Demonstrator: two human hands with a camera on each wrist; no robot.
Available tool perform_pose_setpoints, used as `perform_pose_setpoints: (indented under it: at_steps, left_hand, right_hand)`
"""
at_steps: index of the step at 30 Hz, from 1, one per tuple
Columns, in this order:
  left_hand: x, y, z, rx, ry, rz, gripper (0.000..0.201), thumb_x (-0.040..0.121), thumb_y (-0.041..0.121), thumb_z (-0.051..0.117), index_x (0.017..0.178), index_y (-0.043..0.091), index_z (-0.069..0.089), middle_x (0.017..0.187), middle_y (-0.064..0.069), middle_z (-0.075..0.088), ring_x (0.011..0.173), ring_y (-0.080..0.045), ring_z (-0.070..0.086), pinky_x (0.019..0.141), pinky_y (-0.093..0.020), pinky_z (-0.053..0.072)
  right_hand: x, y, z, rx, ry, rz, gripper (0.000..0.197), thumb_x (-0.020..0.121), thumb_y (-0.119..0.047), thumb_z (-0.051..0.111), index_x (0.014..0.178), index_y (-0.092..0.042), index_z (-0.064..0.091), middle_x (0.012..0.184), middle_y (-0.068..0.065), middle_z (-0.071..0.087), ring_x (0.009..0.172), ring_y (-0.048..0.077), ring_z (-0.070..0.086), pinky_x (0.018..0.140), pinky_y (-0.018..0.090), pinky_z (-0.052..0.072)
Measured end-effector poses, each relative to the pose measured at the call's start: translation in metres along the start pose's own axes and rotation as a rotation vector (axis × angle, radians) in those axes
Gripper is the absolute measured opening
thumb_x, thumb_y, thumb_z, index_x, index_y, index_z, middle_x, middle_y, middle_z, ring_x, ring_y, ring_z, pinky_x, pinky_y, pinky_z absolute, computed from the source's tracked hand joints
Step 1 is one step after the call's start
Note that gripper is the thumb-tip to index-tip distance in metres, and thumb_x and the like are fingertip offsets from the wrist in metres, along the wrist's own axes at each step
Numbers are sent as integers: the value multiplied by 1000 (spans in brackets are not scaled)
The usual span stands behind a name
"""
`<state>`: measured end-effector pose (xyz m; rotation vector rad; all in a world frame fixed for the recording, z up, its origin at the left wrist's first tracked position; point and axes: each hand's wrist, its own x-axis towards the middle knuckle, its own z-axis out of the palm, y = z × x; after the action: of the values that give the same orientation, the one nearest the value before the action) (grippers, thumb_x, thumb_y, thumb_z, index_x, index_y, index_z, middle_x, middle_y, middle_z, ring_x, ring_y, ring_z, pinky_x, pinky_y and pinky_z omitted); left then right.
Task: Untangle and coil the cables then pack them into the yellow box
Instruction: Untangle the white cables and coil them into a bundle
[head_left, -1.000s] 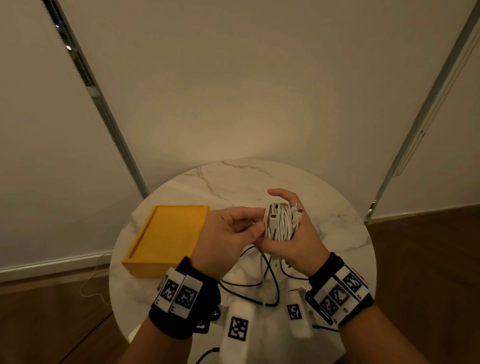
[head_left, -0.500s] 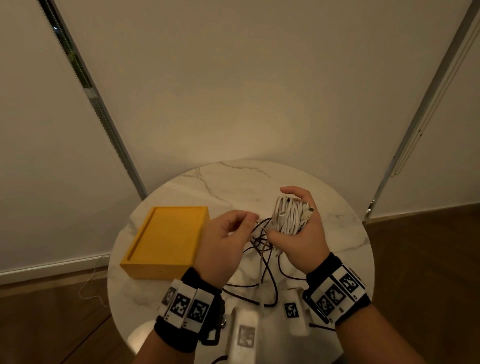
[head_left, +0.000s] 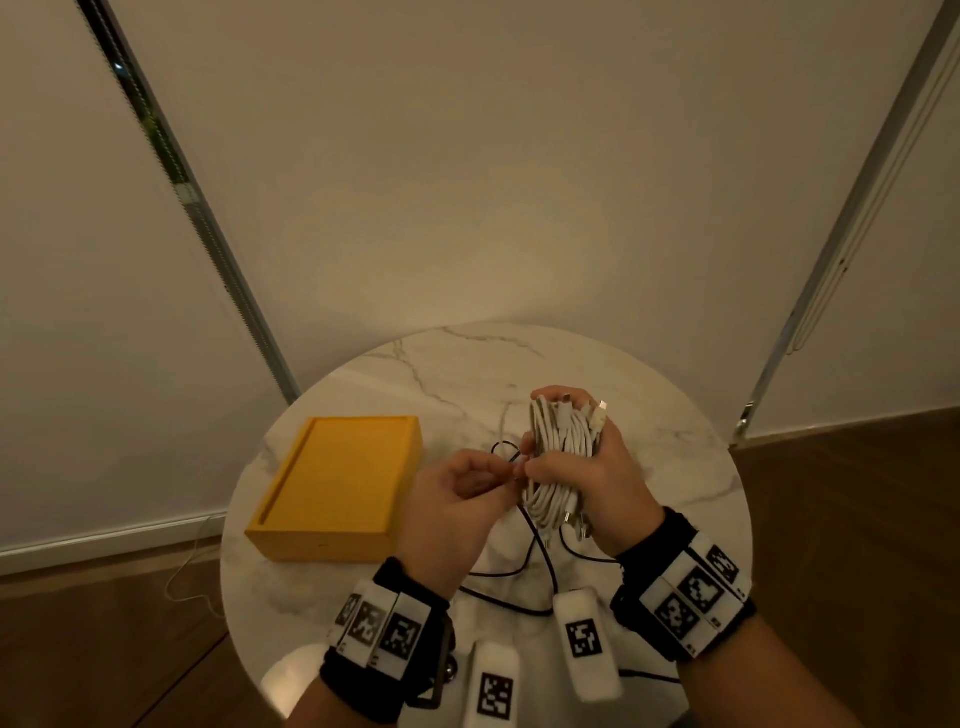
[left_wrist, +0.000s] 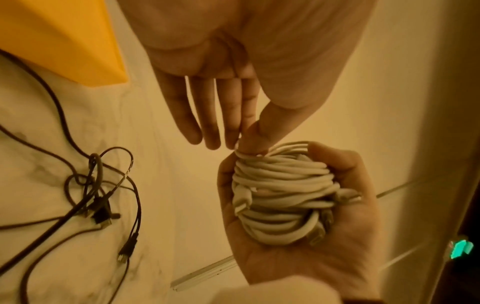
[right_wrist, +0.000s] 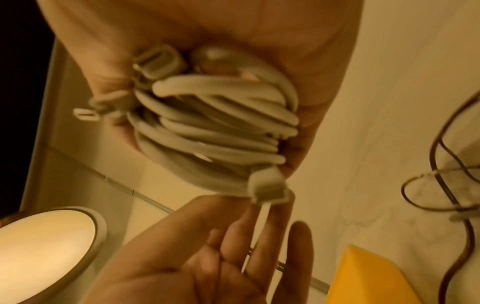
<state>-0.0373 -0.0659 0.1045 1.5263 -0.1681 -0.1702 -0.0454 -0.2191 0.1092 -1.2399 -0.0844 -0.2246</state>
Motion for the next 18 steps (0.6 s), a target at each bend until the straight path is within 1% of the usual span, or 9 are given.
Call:
perform_pose_setpoints:
  at_steps: [1,3,6,8,10,13,15,16,18]
  left_hand:
    - [-1,1,1,4,-19,49,17,80,-5,75,92,6,68,89,-3,78,88,-15,74,73,-23,57]
    - [-2,1,1,35,-46,132,23,81,-6,74,99,6,64,101,-1,77,97,-16,73,79,-28,59]
    - [-1,-4,-2,29,-23,159,32,79,-4,76,105,6,60,103,-3,76,95,-19,73,79,-31,60]
    - [0,-6,-5,36,18,158,39,77,-7,78,108,10,61,100,-4,76,90,-19,72,76,-28,58]
    - [0,-7,-5,42,12,166,43,77,-8,77,112,13,61,102,-2,76,93,-18,72,77,-27,58]
    - [-1,-6,-3,49,-50,180,46,81,-10,73,117,16,60,110,4,75,101,-15,71,83,-31,59]
    - [0,-5,-3,82,-72,205,46,82,-9,72,119,15,63,110,5,75,103,-15,71,85,-33,59]
    - [0,-4,-4,100,-81,219,46,82,-9,73,120,14,64,110,4,75,103,-15,70,86,-33,59]
    - [1,-6,-5,130,-91,237,46,81,-8,74,121,14,66,108,3,75,102,-16,71,85,-35,59]
  right_hand:
    - [0,2,0,22,-9,38,63,55,0,73,115,-8,55,83,19,61,77,32,62,73,48,53]
    - [0,5,1,36,-4,81,60,58,1,70,115,-6,54,82,16,65,76,29,65,73,44,55]
    - [1,7,1,52,37,120,57,63,2,67,117,0,52,85,17,67,79,30,66,70,42,57]
    - [1,7,1,40,67,127,57,62,-1,69,117,1,53,88,18,68,84,33,67,74,47,57]
    - [0,8,1,32,86,130,57,63,-2,70,118,1,54,94,21,68,89,37,66,82,54,55]
    - [1,9,2,59,71,139,66,59,-8,75,120,2,52,106,38,59,95,48,63,87,66,51]
    - [1,8,3,75,52,139,72,57,-12,76,123,4,50,109,43,54,97,50,61,87,72,48]
    - [1,8,3,83,47,142,74,56,-12,76,124,3,50,107,41,55,97,48,61,88,72,47]
    - [0,8,1,91,29,149,76,56,-8,76,128,-5,52,104,29,58,97,44,62,89,69,49]
